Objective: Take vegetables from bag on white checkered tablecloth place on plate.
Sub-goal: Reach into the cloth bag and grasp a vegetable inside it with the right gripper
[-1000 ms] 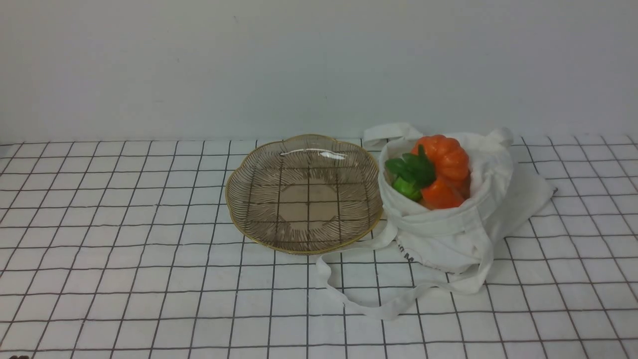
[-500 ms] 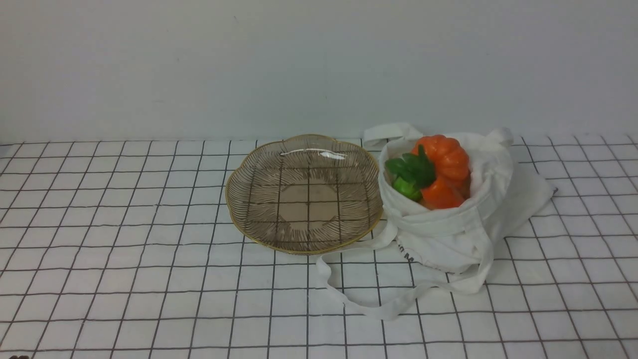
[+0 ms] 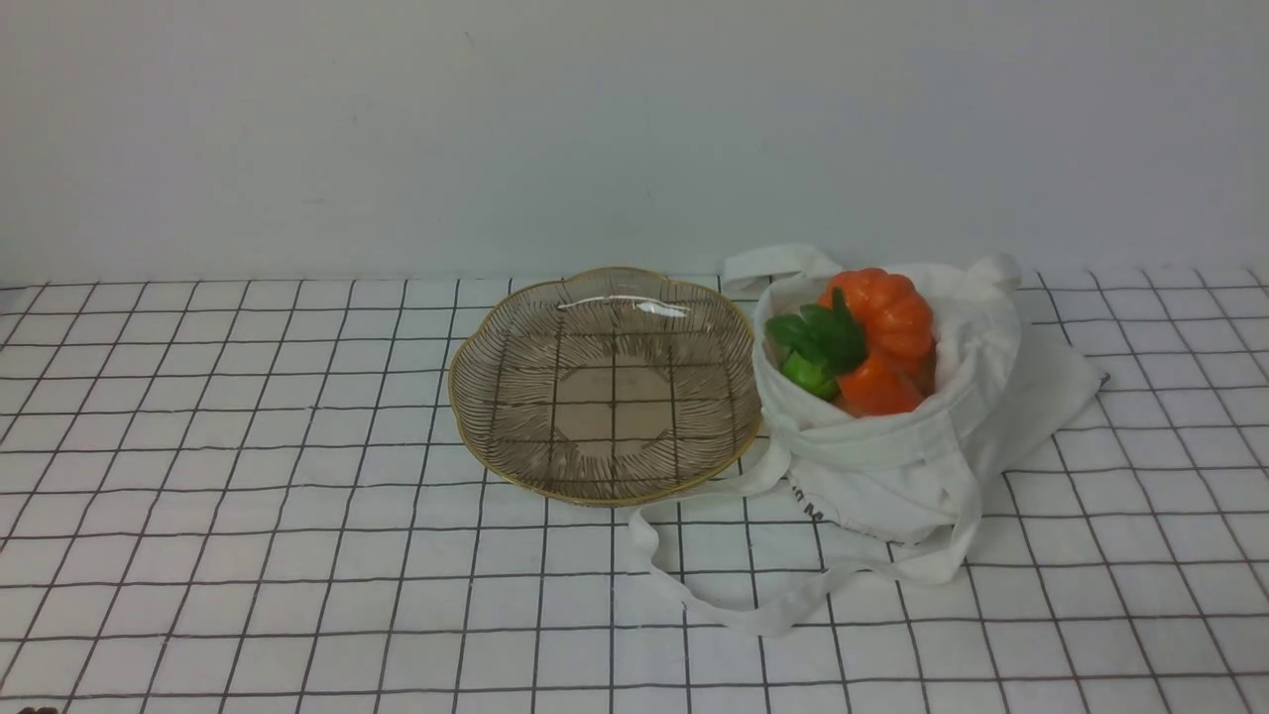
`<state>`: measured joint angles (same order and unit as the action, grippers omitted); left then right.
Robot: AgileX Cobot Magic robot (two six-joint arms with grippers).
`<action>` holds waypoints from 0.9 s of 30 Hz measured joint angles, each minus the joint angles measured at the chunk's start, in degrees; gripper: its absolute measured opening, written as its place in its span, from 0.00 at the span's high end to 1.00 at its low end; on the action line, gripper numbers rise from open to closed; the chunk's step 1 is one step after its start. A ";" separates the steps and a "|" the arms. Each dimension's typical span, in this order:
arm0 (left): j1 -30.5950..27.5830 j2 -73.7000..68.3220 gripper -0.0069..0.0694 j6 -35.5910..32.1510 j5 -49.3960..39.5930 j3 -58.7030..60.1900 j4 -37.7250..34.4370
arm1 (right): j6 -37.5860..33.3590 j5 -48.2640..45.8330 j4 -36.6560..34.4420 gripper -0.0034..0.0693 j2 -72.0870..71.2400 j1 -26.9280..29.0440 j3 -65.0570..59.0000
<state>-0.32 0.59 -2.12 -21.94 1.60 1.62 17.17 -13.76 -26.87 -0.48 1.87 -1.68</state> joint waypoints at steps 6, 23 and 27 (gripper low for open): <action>0.00 0.00 0.92 0.00 0.00 0.00 0.00 | 0.39 -0.07 -3.81 0.98 0.00 0.00 0.00; 0.00 0.00 0.92 0.00 0.00 0.00 0.00 | -11.55 -30.08 11.80 0.97 29.17 0.00 30.71; 0.00 0.00 0.92 0.00 0.00 0.00 0.00 | -16.58 -30.28 6.35 0.95 42.46 -0.10 31.77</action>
<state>-0.32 0.59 -2.12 -21.94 1.60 1.62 0.59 -44.03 -20.52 41.97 1.77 30.09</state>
